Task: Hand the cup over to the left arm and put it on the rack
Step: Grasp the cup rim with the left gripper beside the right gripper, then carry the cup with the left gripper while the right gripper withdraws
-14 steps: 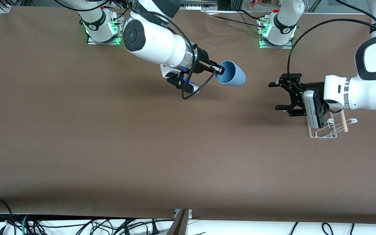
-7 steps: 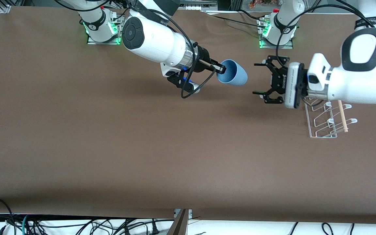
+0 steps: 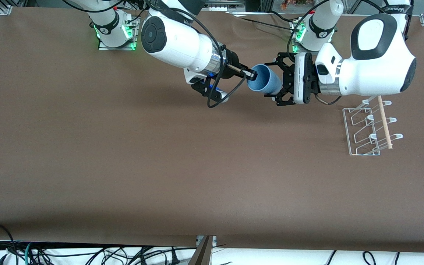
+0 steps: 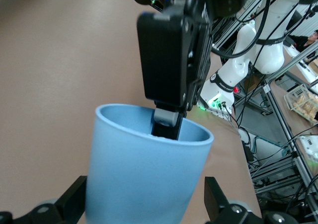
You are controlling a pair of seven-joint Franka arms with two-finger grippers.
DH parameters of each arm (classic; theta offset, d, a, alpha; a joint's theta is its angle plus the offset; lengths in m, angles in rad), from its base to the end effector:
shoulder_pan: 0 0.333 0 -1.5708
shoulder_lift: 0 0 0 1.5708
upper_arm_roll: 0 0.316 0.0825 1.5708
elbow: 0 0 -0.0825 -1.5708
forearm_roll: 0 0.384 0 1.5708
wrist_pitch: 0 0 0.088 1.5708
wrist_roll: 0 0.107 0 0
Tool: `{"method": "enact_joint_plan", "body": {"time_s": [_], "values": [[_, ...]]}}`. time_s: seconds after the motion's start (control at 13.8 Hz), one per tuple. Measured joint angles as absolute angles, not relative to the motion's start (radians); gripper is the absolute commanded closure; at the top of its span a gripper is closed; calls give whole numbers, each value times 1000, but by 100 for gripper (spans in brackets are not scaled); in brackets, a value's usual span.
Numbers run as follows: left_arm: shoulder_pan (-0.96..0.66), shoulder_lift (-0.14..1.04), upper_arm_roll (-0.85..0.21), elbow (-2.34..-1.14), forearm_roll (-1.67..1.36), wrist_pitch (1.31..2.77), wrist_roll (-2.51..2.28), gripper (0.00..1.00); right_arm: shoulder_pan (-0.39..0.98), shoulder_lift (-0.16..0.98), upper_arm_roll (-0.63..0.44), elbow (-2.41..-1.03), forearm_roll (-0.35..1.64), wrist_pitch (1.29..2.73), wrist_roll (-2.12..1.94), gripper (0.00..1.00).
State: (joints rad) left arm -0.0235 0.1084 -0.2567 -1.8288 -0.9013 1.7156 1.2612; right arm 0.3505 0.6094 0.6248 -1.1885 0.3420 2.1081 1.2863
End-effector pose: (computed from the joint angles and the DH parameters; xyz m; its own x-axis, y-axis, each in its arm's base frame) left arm 0.5375 -0.2253 0.4909 0.3867 -0.6718 0.6318 -0.8727 -0.0452 0.4861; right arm 0.5118 0.5404 0.5307 0.7739 -0.3569 -0.5232 -0.6067 -0.6549 -0.4506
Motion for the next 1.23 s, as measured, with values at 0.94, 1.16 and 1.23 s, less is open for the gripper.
{"method": "enact_joint_plan", "body": {"time_s": [0.94,1.16,1.23], "values": [[-12,93,-251,-1848,-869,1700,1404,100,340,575,624,-1157,384,2052,1294,1],[8,80,-245,-1827,-775,1664,1369,100,294,518,610,-1155,383,1963,1285,1],[16,76,-243,-1824,-738,1652,1354,100,265,504,606,-1155,383,1927,1271,1]]}}
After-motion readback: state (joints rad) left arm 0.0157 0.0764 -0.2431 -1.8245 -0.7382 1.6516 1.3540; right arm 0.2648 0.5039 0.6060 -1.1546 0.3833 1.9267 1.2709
